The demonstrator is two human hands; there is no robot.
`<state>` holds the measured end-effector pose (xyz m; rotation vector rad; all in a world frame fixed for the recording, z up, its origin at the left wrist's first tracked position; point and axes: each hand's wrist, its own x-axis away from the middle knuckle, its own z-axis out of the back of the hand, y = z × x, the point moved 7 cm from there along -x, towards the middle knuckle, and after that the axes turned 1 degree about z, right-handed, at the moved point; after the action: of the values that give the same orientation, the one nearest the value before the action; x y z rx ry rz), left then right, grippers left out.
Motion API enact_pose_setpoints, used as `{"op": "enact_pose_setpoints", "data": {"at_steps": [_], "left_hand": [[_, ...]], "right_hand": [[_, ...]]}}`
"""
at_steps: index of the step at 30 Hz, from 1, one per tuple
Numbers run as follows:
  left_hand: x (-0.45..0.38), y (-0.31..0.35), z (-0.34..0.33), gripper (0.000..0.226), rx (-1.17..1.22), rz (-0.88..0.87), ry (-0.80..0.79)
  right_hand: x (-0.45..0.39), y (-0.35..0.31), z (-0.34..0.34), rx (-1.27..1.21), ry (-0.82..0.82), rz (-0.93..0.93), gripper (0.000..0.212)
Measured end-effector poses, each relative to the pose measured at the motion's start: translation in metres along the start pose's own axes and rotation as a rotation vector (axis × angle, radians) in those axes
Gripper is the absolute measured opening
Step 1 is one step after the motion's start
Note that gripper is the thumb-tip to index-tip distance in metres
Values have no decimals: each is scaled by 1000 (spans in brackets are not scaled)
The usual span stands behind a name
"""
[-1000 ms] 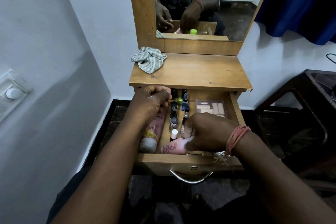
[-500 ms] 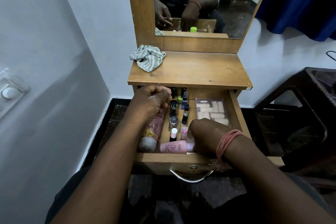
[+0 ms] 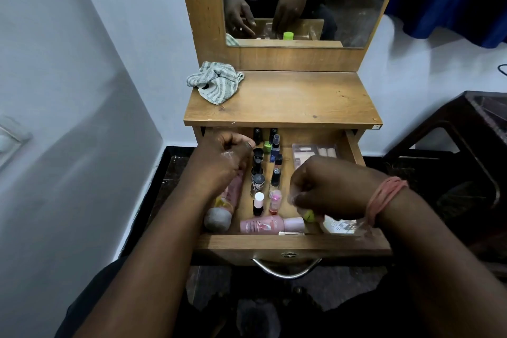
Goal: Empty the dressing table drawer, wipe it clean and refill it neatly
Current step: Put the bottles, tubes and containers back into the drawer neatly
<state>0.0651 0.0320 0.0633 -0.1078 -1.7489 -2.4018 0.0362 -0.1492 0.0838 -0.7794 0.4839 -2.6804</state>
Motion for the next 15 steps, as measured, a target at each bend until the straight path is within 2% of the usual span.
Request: {"op": "enact_pose_setpoints", "data": {"at_steps": [2, 4, 6, 8, 10, 12, 15], "left_hand": [[-2, 2, 3, 10, -99, -34, 37], [-5, 2, 9, 10, -196, -48, 95], [-8, 0, 17, 10, -291, -39, 154], [-9, -4, 28, 12, -419, -1, 226], [-8, -10, 41, 14, -544, 61, 295], [-5, -15, 51, 13, -619, 124, 316], [-8, -20, 55, 21, -592, 195, 268]], "right_hand": [[1, 12, 15, -90, 98, 9, 17], [0, 26, 31, -171, 291, 4, 22], [0, 44, 46, -213, 496, -48, 24], [2, 61, 54, -202, 631, -130, 23], [1, 78, 54, -178, 656, -222, 19], [-4, 92, 47, -144, 583, -332, 14], [-7, 107, 36, -99, 424, -493, 48]]}}
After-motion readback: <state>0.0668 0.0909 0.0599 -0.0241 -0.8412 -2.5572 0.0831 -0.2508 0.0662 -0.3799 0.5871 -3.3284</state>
